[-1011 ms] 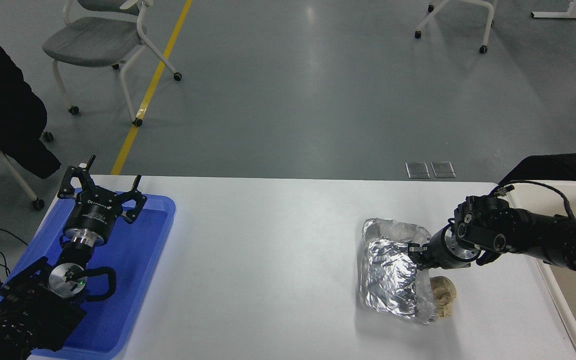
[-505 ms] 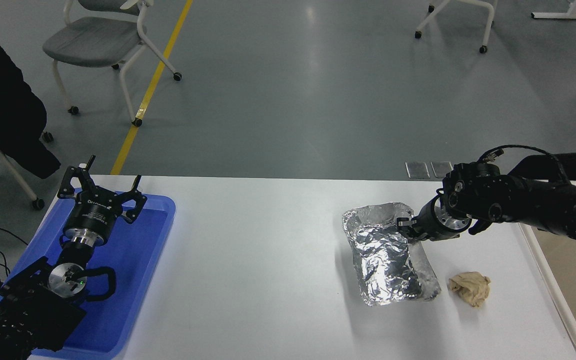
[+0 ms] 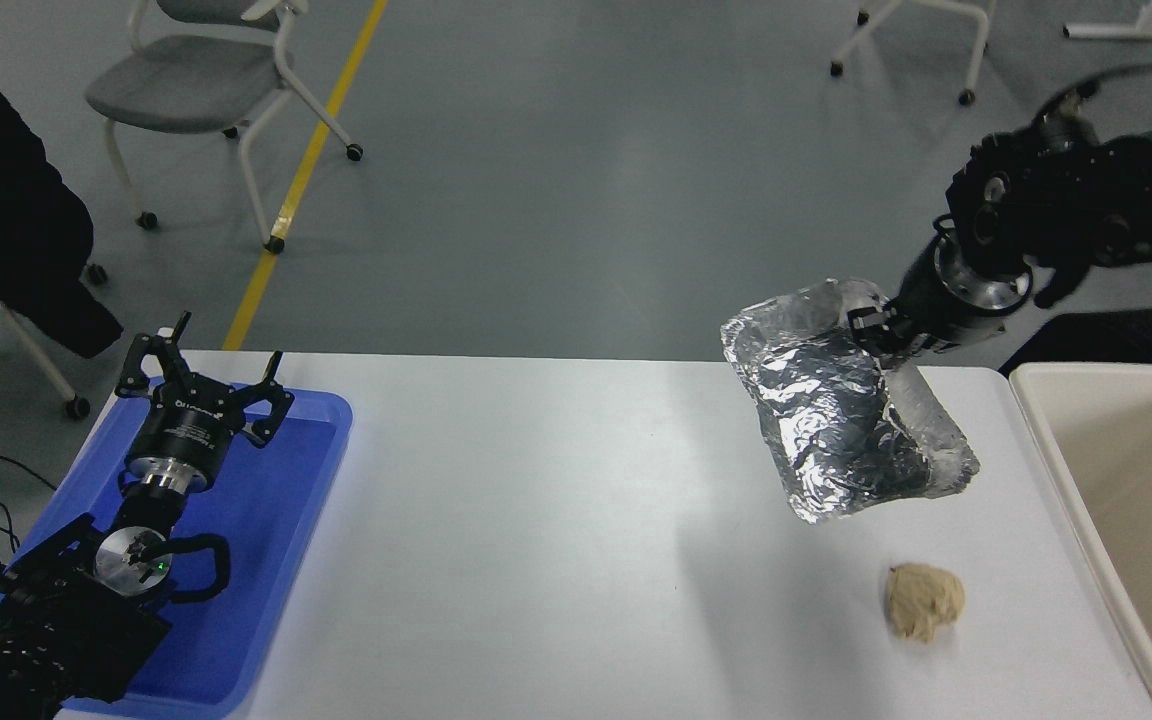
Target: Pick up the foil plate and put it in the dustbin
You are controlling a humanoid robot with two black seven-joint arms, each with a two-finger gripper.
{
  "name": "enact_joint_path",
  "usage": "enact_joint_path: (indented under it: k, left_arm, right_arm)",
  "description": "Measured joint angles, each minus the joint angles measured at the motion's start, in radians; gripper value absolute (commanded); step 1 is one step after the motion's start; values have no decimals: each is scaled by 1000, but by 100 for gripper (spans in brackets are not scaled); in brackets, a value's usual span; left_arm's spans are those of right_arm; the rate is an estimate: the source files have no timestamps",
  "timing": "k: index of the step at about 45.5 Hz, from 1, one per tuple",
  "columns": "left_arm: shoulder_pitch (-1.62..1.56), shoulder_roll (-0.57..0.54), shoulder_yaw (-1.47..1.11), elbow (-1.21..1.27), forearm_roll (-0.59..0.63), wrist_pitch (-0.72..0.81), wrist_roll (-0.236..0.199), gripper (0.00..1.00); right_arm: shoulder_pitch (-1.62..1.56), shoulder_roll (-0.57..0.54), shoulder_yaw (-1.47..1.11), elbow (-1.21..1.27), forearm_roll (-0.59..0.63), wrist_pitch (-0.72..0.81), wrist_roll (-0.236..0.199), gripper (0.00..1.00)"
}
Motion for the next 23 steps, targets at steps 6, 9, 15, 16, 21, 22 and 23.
enact_joint_path:
  k: [6,9,15,16,21,22,23]
  left_arm:
    - [0,0,0,1,0,0,0,100]
    - [0,0,0,1,0,0,0,100]
    - [0,0,0,1,0,0,0,100]
    - [0,0,0,1,0,0,0,100]
    - [0,0,0,1,0,0,0,100]
    - [0,0,0,1,0,0,0,100]
    - [0,0,0,1,0,0,0,100]
  right_arm:
    - [114,-6,-47,68,20,21,0,0]
    - [156,-8,-69,95,27,29,0,0]
    - [212,-11,-105,129,34,38,0,0]
    - [219,-12,-111,133,35,39,0,0]
    - [241,-27,-139,145,31,43,0,0]
    - [245,-34,-145,146,29,43,0,0]
    - [247,-39,-149,147,27,44,0,0]
